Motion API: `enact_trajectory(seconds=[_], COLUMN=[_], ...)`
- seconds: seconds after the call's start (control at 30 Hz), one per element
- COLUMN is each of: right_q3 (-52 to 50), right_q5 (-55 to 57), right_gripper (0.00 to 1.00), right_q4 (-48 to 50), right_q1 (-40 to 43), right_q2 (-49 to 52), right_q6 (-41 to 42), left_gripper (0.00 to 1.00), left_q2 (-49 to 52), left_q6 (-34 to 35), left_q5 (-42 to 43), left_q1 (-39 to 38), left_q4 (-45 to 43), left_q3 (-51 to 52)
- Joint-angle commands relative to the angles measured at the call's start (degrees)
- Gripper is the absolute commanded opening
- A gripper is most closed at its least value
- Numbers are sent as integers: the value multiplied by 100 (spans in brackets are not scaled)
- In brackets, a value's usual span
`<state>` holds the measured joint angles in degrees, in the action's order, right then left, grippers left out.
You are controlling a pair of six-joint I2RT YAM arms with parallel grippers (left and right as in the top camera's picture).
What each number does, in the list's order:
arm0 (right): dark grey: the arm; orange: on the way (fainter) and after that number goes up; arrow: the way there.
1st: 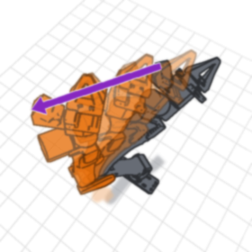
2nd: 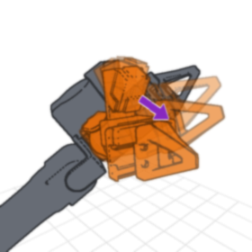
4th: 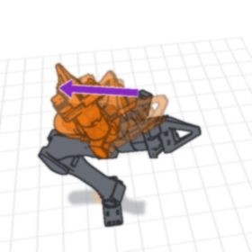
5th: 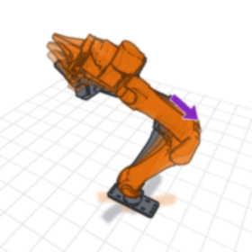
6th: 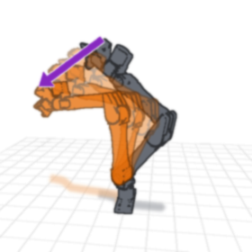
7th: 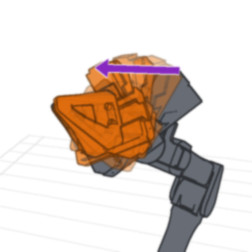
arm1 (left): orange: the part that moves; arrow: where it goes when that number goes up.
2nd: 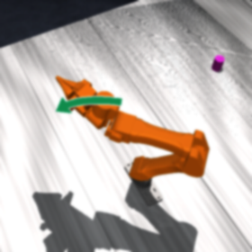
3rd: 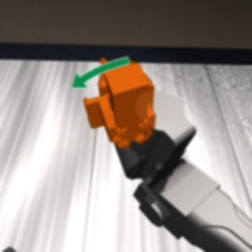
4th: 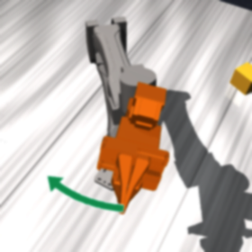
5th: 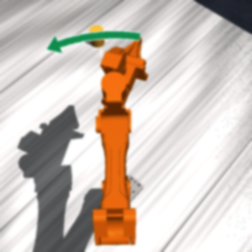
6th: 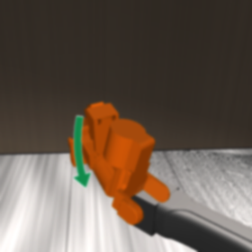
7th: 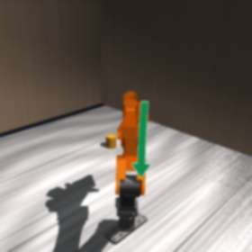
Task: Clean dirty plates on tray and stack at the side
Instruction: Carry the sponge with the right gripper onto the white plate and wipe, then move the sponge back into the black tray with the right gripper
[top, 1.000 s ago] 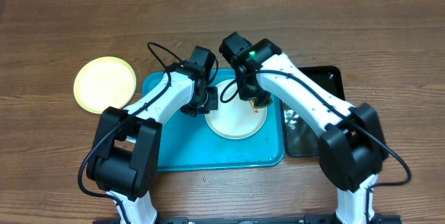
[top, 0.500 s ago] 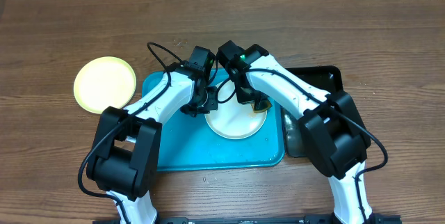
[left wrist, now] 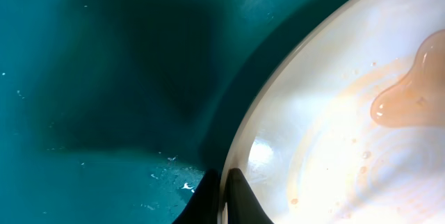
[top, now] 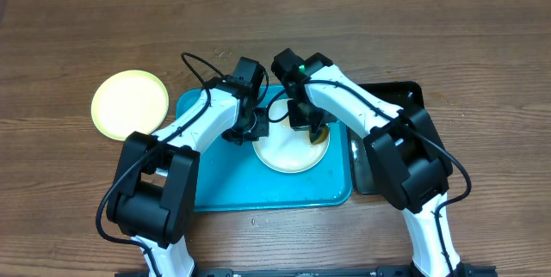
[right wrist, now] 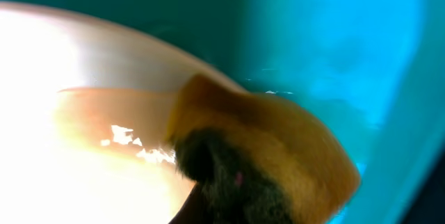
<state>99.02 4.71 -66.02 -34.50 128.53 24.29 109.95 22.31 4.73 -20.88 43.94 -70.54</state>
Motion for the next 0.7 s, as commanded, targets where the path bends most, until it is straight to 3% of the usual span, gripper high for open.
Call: enact_trajectory(seconds=[0.0, 0.3, 0.5, 0.67], right_q3=[-138, 566, 979, 992], right_q5=[-1991, -3974, -3884, -3156], right_gripper=[4, 4, 4, 4], right_q4=[197, -236, -859, -1432], right_q1=[-105, 503, 1172, 1860], right_q2=[446, 315, -326, -1058], right_q6=[-455, -1738, -2011, -2004], left_gripper=[4, 4, 5, 5], left_q2=[79, 79, 79, 79], left_q6=[-50, -50, -52, -66], left_q5=[-72, -81, -114, -107], left_q1=[-2, -2, 0, 0], left_q4=[-7, -2, 28, 22], left_q3=[-13, -13, -13, -13])
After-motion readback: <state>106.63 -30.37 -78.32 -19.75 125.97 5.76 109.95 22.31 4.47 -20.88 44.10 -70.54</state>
